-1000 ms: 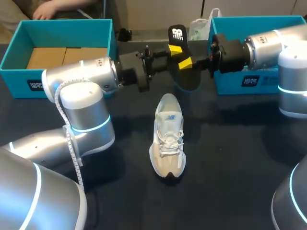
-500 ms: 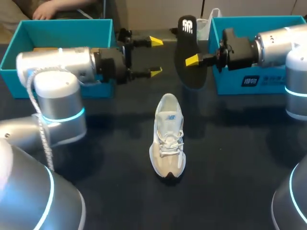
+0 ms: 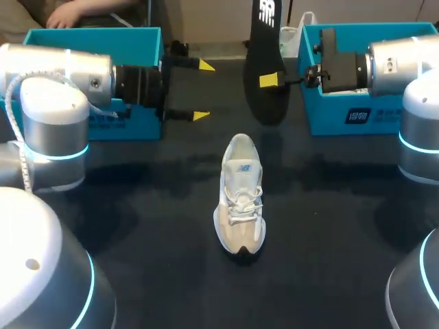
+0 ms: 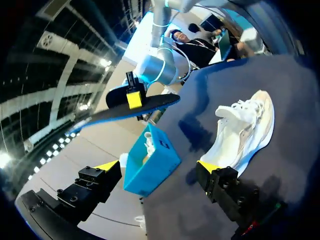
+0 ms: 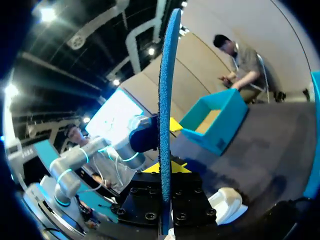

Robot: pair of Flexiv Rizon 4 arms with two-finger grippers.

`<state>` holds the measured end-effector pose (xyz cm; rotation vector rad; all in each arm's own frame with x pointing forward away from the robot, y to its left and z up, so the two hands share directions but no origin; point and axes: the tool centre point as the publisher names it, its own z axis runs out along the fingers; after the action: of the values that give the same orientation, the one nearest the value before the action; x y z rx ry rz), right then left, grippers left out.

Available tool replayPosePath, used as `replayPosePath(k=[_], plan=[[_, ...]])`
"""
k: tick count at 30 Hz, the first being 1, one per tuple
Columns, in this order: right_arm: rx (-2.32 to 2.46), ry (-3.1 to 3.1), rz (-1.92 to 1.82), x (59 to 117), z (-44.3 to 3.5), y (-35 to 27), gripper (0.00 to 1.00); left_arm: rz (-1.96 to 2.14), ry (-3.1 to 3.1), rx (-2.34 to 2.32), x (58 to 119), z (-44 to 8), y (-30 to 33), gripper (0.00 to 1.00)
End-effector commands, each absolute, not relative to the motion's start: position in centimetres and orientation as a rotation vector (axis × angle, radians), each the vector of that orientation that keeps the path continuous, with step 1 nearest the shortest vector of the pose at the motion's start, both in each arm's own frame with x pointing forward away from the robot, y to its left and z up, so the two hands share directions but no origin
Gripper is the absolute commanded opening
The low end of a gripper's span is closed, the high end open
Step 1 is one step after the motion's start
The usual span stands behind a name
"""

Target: Take the shoe out of the shoebox, open the shoe tongue, remove and reinsert the insole, then place the shoe into the shoebox

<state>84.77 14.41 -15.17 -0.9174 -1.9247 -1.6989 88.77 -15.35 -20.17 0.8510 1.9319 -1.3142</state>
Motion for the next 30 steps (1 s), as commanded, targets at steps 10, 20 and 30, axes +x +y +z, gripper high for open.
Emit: replayPosePath(k=[10, 20, 30], plan=[[-0.788, -1.909, -1.844, 84.71, -15.29, 14.42, 0.00, -1.283, 2.012, 0.920, 88.67, -19.67, -15.61, 1.00], [-0.788, -1.909, -1.844, 84.71, -15.29, 14.42, 0.00, -1.283, 2.012, 0.920, 88.67, -19.67, -15.61, 1.00], [-0.788, -1.909, -1.844, 84.71, -15.29, 14.42, 0.00, -1.303, 2.080, 0.915, 88.04, -20.14, -15.22, 1.00]])
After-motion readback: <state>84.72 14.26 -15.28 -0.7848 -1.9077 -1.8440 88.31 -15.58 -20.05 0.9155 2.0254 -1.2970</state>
